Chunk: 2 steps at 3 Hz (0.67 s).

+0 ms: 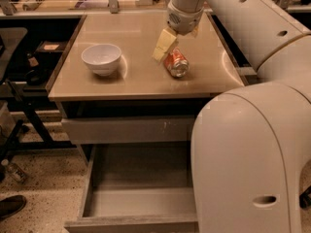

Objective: Place coke can into middle drawer

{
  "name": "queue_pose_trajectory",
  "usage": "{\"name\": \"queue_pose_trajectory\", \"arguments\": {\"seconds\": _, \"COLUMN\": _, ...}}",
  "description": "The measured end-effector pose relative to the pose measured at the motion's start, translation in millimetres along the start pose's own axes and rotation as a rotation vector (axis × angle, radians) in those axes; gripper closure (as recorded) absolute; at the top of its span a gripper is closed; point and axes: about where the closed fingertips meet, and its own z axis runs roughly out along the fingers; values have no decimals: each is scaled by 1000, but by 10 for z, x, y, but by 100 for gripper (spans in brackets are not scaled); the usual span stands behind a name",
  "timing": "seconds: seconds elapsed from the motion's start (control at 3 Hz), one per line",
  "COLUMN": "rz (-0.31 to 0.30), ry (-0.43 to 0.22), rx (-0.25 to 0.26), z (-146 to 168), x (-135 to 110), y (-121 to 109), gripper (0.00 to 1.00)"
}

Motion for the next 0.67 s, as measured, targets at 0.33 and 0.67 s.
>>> {"name": "queue_pose_trajectory", "arguments": {"seconds": 0.33, "rz": 23, "ry": 10, "rx": -10, "z": 78, "x": 22, "y": -39, "gripper": 0}}
{"name": "queue_pose_trajectory", "arguments": {"seconds": 0.67, "rz": 35, "ry": 27, "rx": -26, "z": 216, "x": -8, "y": -53, "gripper": 0}}
